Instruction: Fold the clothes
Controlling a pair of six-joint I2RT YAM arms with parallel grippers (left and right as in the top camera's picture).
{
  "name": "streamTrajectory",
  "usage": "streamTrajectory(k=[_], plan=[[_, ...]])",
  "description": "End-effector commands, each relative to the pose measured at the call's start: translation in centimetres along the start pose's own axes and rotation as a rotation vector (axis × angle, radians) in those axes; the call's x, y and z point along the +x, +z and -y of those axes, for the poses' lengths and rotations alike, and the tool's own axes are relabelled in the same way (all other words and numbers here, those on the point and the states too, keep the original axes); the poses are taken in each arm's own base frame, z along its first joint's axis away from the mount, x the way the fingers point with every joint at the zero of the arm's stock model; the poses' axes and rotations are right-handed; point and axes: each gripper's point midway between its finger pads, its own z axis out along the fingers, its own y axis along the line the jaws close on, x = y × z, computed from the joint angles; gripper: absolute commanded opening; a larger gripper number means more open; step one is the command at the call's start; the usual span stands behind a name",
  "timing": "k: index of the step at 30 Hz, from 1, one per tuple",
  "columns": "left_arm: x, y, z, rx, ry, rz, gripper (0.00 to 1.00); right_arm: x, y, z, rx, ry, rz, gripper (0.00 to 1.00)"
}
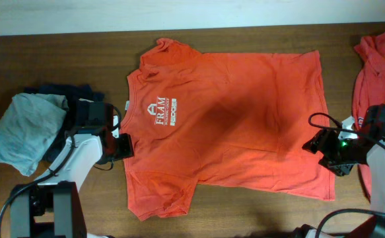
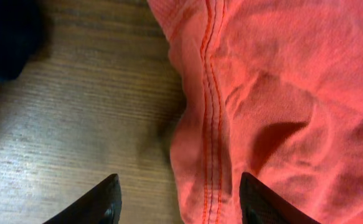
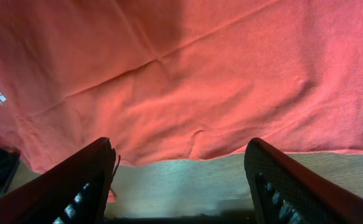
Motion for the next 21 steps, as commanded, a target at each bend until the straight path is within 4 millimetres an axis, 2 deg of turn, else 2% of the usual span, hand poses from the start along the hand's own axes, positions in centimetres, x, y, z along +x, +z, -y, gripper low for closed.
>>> streamTrajectory(k=[1,4,9,14,18,21], plan=[[-0.6,-0.5,0.4,0.025,-0.007,0.036,0.61,-0.5,0.0,0.2,0.011,0.005,0.007,0.67],[-0.7,-0.5,0.5,0.027,-0.006,0.041,0.61,-0.6,0.0,0.2,0.010,0.004,0.009,0.67],[0.8,-0.5,1.3,0.082,-0.009,-0.026,0.61,-0.5,0.0,0.3,0.012,0.006,0.004,0.67],[1.2,-0.8,1.3,0.085,-0.011,-0.041,0.61,-0.5,0.0,0.3,0.011,0.005,0.006,0.67],[1.2,-2.3,2.2,0.130,-0.012,-0.053,0.61,-0.6,0.0,0.2,0.011,0.004,0.010,0.67],[0.6,-4.2,2.5,0.139,-0.008,-0.026,0.61,-0.6,0.0,0.2,0.011,0.003,0.010,0.67]])
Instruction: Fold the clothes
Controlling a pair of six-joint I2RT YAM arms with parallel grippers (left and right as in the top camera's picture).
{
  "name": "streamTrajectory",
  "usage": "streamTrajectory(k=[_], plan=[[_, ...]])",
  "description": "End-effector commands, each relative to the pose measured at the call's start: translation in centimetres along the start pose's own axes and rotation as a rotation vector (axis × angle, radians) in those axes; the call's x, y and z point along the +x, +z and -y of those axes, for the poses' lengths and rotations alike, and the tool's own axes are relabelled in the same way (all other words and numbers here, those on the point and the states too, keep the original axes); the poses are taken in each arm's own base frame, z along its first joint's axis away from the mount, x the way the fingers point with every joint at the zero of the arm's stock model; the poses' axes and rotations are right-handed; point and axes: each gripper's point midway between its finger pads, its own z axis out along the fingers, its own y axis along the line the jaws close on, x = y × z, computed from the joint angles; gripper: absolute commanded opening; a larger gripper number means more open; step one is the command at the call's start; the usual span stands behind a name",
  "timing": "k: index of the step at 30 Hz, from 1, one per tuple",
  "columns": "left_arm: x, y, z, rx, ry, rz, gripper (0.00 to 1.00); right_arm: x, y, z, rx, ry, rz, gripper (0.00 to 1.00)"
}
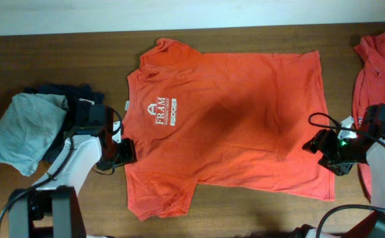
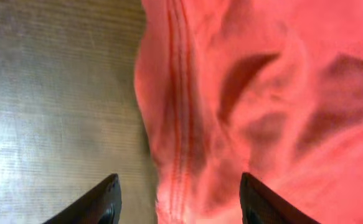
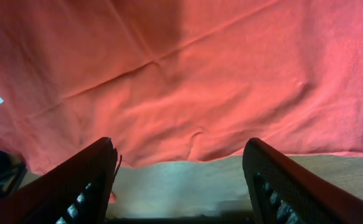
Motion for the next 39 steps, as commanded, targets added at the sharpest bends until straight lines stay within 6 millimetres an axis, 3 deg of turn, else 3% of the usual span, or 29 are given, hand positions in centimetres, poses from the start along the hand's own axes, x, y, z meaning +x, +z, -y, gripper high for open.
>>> streamTrajectory(k=[1,5,11,14,18,25,31,39], plan=[[-2.1,-3.6,1.5,0.058,0.008,0.101,0.61,-0.5,-0.3,0.1,0.006,-0.003,0.016,0.67],[-1.9,-6.3,1.9,0.067,0.014,0.140,0.61,-0.6,-0.3,0.1,0.006,-0.004,0.019,0.68],[0.3,-7.9,3.3,0.156,0.017,0.101,0.61,-0.6,-0.3,0.1,0.006,-0.004,0.021,0.67],[1.5,-7.8,3.9,0.183,0.019,0.053,0.61,-0.7,-0.3,0.1,0.005,0.010,0.026,0.67],[1.9,-7.7,5.2,0.184,0.169,0.056,0.61,-0.7,-0.3,0.1,0.005,0.021,0.025,0.68],[3.8,-7.3,10.9,0.219,0.627,0.088,0.61,-0.6,-0.3,0.1,0.006,0.038,0.019,0.69],[6.6,-6.6,14.0,0.155,0.897,0.088,0.61,-0.4,-0.3,0.1,0.007,0.040,0.012,0.69],[9.3,-4.6,15.5,0.067,1.057,0.026,0.61,-0.4,-0.3,0.1,0.007,0.041,0.012,0.69]])
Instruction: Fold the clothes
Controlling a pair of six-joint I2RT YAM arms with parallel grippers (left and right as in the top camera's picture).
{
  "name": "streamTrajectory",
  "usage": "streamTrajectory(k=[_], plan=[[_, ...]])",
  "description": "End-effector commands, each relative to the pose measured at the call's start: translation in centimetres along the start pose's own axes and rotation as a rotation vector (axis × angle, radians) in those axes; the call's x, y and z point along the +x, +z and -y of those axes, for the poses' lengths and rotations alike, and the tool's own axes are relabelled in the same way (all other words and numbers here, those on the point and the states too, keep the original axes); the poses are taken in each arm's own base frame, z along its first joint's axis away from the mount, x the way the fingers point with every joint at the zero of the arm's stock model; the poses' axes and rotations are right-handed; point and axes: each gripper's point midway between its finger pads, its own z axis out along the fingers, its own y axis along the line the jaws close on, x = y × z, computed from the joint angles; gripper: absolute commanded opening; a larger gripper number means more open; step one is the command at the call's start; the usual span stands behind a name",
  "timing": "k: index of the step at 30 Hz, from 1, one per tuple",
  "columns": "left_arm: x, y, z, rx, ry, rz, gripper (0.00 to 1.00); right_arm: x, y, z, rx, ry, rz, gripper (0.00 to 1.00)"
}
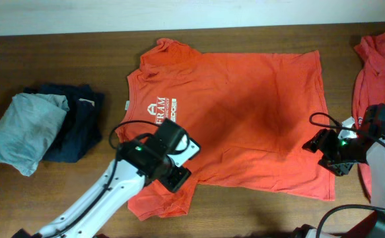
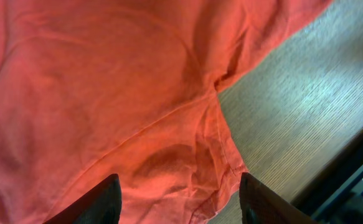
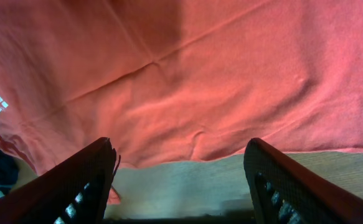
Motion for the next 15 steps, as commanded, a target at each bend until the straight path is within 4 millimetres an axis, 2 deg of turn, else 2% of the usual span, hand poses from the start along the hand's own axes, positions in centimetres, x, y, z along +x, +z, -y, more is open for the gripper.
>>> streamTrajectory(k=[1,7,12,15], plan=[[0.5,1.5,0.4,-0.036,0.078,-0.076,0.61,-0.4,-0.3,0.1,0.007,0.010,0.012,0.69],[2.6,4.5,1.9,-0.022,0.089,-0.234,0.60,-0.3,-0.3,0.1,0.007,0.011,0.008,0.69],[3.7,5.7,3.9,0.065,0.012,-0.304,0.61,-0.2,-0.3,0.1,0.008,0.012,0.006,0.69],[4.0,6.1,4.1,0.058,-0.020,-0.326,0.61,-0.2,-0.3,0.1,0.008,0.012,0.005,0.68]])
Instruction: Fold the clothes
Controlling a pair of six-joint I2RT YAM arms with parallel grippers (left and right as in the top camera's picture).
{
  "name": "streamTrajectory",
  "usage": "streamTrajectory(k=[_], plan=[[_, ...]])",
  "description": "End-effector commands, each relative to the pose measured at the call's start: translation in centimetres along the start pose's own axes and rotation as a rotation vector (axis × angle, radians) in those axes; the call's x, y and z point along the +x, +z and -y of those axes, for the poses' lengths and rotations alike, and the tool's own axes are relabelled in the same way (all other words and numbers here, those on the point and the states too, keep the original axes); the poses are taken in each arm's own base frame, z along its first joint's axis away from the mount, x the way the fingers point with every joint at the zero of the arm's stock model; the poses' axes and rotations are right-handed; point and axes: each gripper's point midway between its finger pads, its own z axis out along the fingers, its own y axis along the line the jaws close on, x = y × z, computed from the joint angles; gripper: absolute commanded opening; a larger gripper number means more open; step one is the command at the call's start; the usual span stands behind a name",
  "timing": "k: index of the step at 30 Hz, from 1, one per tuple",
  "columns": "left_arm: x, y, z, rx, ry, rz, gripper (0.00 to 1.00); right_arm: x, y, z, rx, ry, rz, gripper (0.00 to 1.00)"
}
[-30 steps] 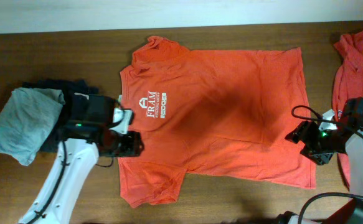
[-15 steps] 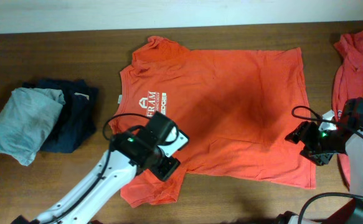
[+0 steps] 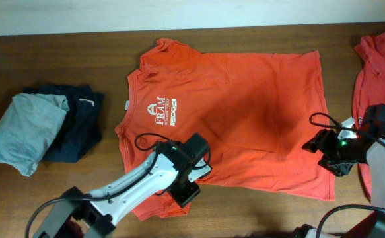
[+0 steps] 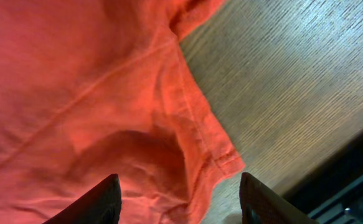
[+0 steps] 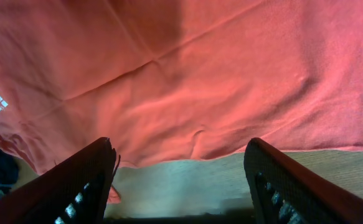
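Note:
An orange T-shirt (image 3: 238, 112) with white print lies spread flat on the wooden table, collar to the left and hem to the right. My left gripper (image 3: 189, 185) hovers open over the near sleeve, where the sleeve meets the body. In the left wrist view, the left gripper (image 4: 180, 211) has the sleeve's stitched hem (image 4: 215, 146) between its fingers (image 4: 100, 202), and nothing is gripped. My right gripper (image 3: 324, 156) sits open at the shirt's hem on the right. The right wrist view shows the right gripper (image 5: 181, 199) over bare wood just short of the hem edge (image 5: 231, 146).
A folded grey garment (image 3: 20, 129) and a navy one (image 3: 76, 119) lie stacked at the left of the table (image 3: 60, 59). A crumpled red garment (image 3: 374, 73) lies at the far right, beside my right arm. The table's near edge is close under the left gripper.
My left gripper has shifted a little right and nearer the table's front edge, from the armpit seam to the near sleeve's hem. The right gripper has not moved.
My left gripper was first open at the shirt's left edge below the collar, then slightly farther along that edge. Later it was over the body by the near sleeve's seam, and now it is at that sleeve's hem. The right gripper stayed open at the hem throughout.

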Motion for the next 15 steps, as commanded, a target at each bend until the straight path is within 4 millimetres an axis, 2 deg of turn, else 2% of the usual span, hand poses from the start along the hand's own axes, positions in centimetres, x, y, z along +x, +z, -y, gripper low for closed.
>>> streamTrajectory(k=[1,4,9,15], plan=[[-0.1,0.5,0.9,0.036,-0.061,-0.022,0.61,-0.3,-0.3,0.1,0.007,0.010,0.010,0.69],[0.2,0.8,1.2,0.036,-0.056,-0.040,0.61,-0.3,-0.3,0.1,0.007,0.010,0.009,0.69],[0.7,1.4,3.0,0.016,-0.014,-0.075,0.60,-0.3,-0.3,0.1,0.007,0.010,0.010,0.69],[1.5,1.4,2.8,-0.031,-0.186,-0.107,0.69,-0.3,-0.3,0.1,0.007,0.010,0.009,0.68]])
